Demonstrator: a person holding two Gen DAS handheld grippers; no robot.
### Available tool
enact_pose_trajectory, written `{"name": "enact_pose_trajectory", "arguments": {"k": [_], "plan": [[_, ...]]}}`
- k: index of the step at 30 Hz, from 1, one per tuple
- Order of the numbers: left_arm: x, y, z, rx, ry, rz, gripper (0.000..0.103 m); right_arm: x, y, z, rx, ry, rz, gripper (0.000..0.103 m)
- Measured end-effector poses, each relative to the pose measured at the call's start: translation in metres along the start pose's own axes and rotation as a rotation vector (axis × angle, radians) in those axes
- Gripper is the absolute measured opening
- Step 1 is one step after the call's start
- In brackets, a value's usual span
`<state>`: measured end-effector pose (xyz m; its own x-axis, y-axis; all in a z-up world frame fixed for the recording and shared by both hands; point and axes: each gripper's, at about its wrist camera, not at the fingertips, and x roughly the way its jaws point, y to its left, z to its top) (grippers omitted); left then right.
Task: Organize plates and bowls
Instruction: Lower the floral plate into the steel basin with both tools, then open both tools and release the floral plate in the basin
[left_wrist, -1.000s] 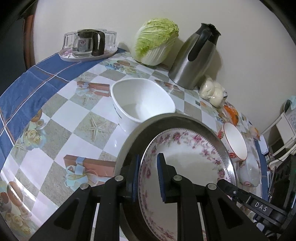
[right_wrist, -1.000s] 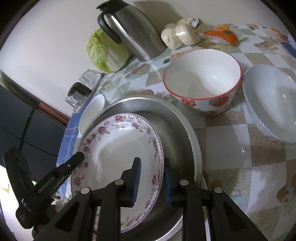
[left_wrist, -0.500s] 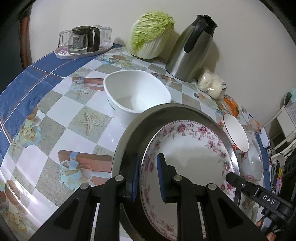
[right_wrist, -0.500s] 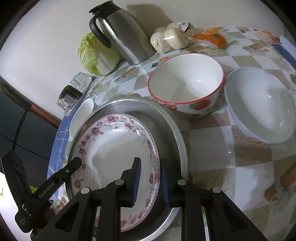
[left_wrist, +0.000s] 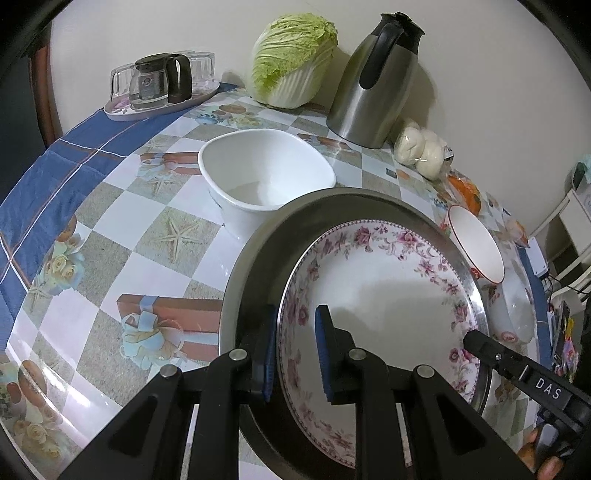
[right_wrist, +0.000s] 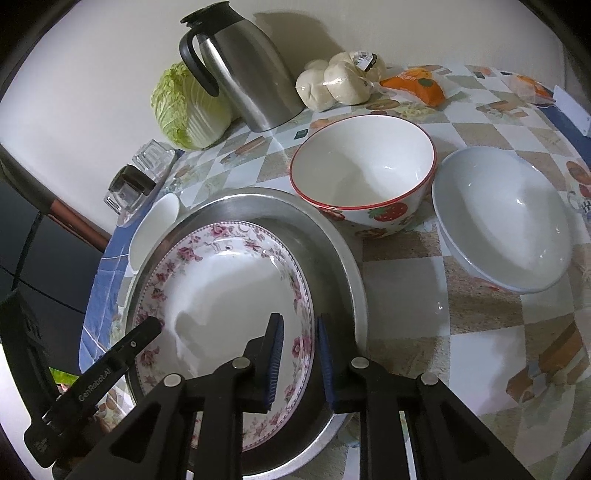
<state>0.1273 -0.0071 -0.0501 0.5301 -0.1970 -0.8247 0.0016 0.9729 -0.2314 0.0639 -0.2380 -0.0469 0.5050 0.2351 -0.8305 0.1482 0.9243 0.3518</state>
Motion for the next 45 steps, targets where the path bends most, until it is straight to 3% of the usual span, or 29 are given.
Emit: {"name": "enact_pose_trajectory", "arguments": {"k": [3,8,16,19,21,23,27,31,34,36,45], "plan": [[0.0,0.001,-0.001,-0.006,0.007,0.001,0.02,-0.004,-0.001,0.0,-0.008,-0.012,-0.054,0.02],[0.0,0.001,-0.001,-0.01,0.006,-0.003,0.02,-0.006,-0.014,0.0,0.05,-0.006,0.019,0.021],[-0.011,0.001,0.0,-0.004,-0.034,-0.002,0.023,-0.019,-0.004,0.0,0.014,-0.033,0.039,0.024],[-0.02,-0.003,0.001,0.01,-0.071,-0.011,0.036,-0.029,0.002,0.001,-0.009,-0.062,0.042,0.024],[-0.024,-0.005,0.002,0.021,-0.088,-0.005,0.055,-0.034,0.006,0.001,-0.033,-0.078,0.032,0.024],[-0.026,-0.007,0.002,0.029,-0.1,-0.002,0.063,-0.035,0.012,0.001,-0.066,-0.084,0.013,0.026],[-0.025,-0.008,0.004,0.034,-0.101,0.036,0.075,-0.035,0.024,-0.003,-0.133,-0.091,-0.019,0.058],[-0.026,-0.002,0.004,0.015,-0.115,0.072,0.084,-0.034,0.031,-0.007,-0.18,-0.099,-0.046,0.074],[-0.028,0.001,0.004,0.003,-0.127,0.086,0.086,-0.034,0.035,-0.009,-0.214,-0.108,-0.067,0.08],[-0.029,0.002,0.004,0.003,-0.135,0.096,0.094,-0.037,0.037,-0.009,-0.226,-0.117,-0.065,0.085],[-0.042,0.004,0.004,-0.01,-0.205,0.125,0.096,-0.052,0.036,-0.007,-0.218,-0.167,-0.069,0.103]]}}
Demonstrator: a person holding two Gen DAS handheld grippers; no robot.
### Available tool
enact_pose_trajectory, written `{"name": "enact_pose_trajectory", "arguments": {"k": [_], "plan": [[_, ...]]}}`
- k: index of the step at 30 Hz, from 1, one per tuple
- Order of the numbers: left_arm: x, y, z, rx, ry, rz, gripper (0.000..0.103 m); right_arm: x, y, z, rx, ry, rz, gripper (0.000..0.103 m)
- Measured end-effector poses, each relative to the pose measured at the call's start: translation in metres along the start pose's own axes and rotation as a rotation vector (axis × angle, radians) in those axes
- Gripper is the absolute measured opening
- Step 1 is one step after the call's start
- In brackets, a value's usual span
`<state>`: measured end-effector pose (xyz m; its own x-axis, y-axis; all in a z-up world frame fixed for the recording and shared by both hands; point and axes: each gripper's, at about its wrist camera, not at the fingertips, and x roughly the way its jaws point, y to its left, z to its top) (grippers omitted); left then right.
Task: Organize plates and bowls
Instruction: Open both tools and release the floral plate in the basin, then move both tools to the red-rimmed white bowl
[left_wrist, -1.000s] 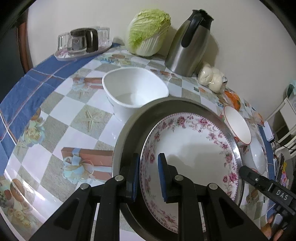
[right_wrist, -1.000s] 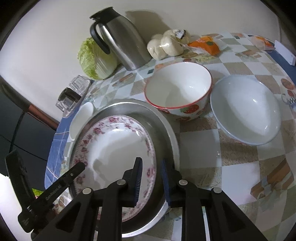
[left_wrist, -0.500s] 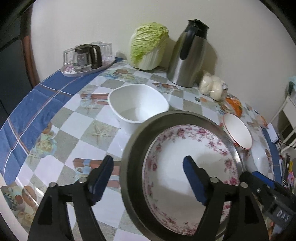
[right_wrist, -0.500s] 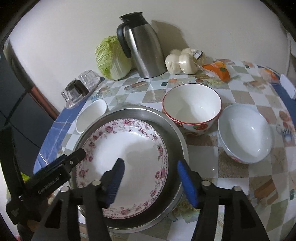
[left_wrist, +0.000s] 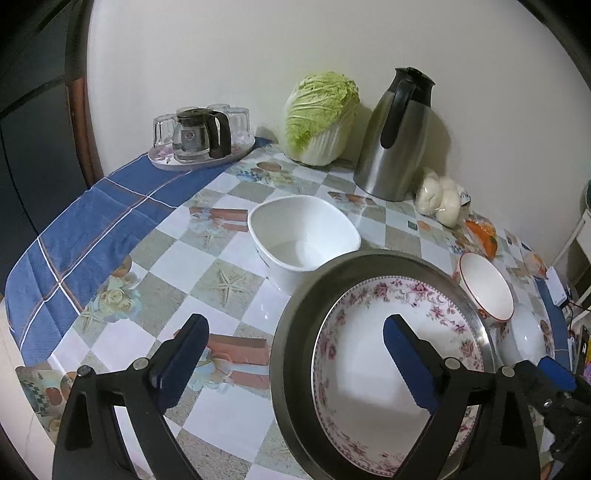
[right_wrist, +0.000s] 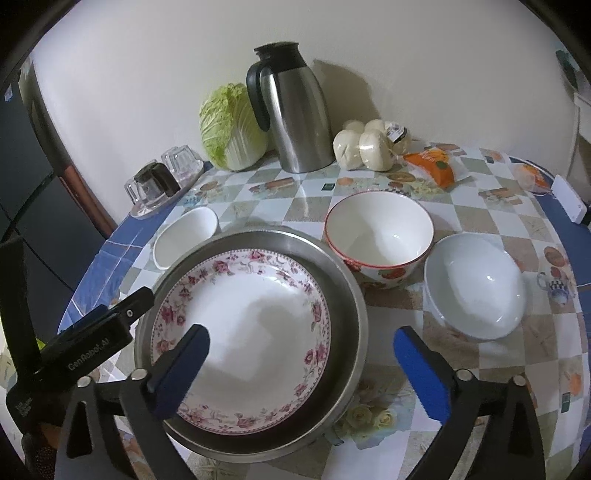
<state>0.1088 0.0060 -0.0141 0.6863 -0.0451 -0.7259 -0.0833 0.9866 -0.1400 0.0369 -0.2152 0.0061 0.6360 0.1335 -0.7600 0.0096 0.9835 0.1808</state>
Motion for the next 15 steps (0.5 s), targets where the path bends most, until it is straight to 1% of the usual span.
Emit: {"name": "enact_pose_trajectory", "arguments": {"k": [7,12,15], "plan": [[-0.007,-0.008,0.001,0.024,-0.013,-0.031,0.096,-0.014,-0.002,0.006,0.007,-0.031,-0.008,0.103],[-0.013,-0.012,0.003,0.033,-0.043,-0.042,0.096,-0.026,-0.008,0.014,0.041,-0.052,-0.02,0.103],[-0.016,-0.015,0.004,0.037,-0.048,-0.065,0.096,-0.037,-0.014,0.02,0.069,-0.083,-0.039,0.103]]}}
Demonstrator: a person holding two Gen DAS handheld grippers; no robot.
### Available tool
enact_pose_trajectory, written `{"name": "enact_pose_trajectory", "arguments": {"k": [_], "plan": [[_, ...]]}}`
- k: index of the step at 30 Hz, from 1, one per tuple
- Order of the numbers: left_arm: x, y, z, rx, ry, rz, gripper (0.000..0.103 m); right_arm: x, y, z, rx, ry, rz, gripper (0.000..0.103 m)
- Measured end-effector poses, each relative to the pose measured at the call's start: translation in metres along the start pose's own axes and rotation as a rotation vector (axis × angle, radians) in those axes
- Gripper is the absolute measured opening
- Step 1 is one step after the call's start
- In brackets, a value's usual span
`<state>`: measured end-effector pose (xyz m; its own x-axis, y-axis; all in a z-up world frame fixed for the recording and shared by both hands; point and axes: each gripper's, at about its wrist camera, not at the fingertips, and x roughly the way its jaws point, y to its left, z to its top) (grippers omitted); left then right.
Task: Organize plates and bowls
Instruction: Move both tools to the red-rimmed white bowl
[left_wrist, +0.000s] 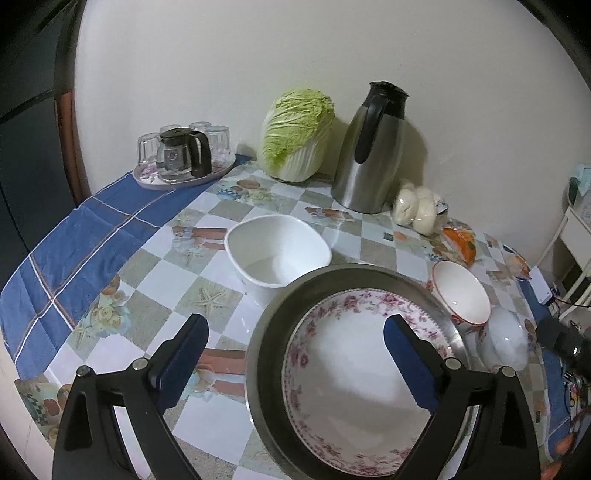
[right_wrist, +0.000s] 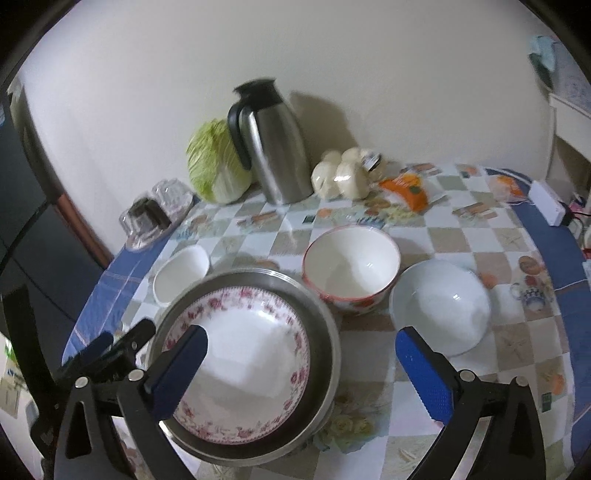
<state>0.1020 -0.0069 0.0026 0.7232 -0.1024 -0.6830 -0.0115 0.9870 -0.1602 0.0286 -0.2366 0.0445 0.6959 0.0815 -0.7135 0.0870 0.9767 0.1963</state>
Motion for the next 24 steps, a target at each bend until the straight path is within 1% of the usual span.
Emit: {"name": "enact_pose_trajectory", "arguments": {"k": [3,4,7,12,14,16,19,22,24], "plan": [[-0.001,-0.002,0.001,-0.002,0.005,-0.052,0.096,-0.008,-0.005,0.008,0.028,-0.015,-0.006,0.103],[-0.001,-0.004,0.001,0.001,0.0,-0.059,0.096,-0.008,-0.007,0.011,0.041,-0.012,-0.003,0.103],[-0.002,-0.008,0.003,0.022,-0.01,-0.057,0.096,-0.01,-0.012,0.018,0.076,-0.006,0.022,0.103],[0.008,-0.012,0.011,0.009,0.023,-0.067,0.096,-0.011,-0.018,0.032,0.076,-0.008,0.012,0.103],[0.013,-0.016,0.018,0.029,0.02,-0.045,0.096,-0.01,-0.022,0.037,0.067,-0.007,0.009,0.103],[0.015,-0.018,0.027,0.048,0.011,-0.04,0.096,-0.009,-0.028,0.04,0.059,-0.003,-0.02,0.103],[0.019,-0.026,0.04,0.085,0.017,-0.049,0.096,-0.006,-0.039,0.045,0.076,-0.004,-0.042,0.103],[0.024,-0.041,0.051,0.145,0.044,-0.071,0.096,-0.005,-0.054,0.051,0.114,-0.007,-0.055,0.103],[0.029,-0.052,0.056,0.188,0.064,-0.08,0.096,-0.004,-0.058,0.054,0.116,-0.008,-0.06,0.103]]}}
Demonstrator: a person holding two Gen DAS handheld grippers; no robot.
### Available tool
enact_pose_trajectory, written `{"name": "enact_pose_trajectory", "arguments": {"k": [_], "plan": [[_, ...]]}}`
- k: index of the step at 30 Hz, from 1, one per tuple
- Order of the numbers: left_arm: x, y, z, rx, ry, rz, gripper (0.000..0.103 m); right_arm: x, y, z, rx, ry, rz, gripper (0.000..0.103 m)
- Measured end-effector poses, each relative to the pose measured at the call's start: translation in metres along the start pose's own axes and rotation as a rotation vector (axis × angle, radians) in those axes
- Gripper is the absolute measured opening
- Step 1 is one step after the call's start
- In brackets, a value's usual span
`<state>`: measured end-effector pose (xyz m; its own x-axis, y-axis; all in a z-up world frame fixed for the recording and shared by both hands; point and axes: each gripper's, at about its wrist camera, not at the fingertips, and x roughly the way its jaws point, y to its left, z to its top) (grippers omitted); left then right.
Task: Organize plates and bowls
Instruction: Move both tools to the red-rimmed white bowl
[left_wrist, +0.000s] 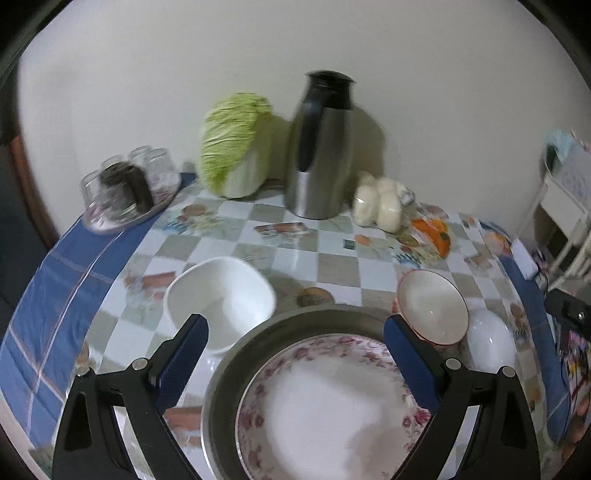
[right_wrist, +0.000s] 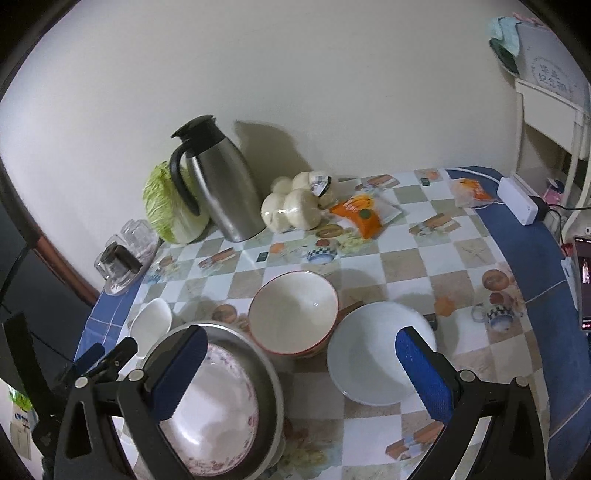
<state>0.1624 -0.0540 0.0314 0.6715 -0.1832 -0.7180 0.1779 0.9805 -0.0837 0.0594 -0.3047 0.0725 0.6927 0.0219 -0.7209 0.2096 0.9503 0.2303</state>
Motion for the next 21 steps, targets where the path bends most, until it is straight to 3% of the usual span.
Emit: {"name": "enact_pose_trajectory", "arguments": {"k": [4,15,21], "plan": [[0.009,-0.01,0.015,0.029,0.046,-0.023,0.096,0.005,-0.01,0.007,-0.006,0.002,-0.01,0.103],[0.027,-0.027,0.061,0.019,0.122,0.076,0.096,0.019,-0.039,0.012,0.068,0.023,-0.059,0.103],[0.04,-0.051,0.069,0.02,0.158,0.065,0.096,0.034,-0.044,0.013,0.075,0.054,-0.072,0.103]]}}
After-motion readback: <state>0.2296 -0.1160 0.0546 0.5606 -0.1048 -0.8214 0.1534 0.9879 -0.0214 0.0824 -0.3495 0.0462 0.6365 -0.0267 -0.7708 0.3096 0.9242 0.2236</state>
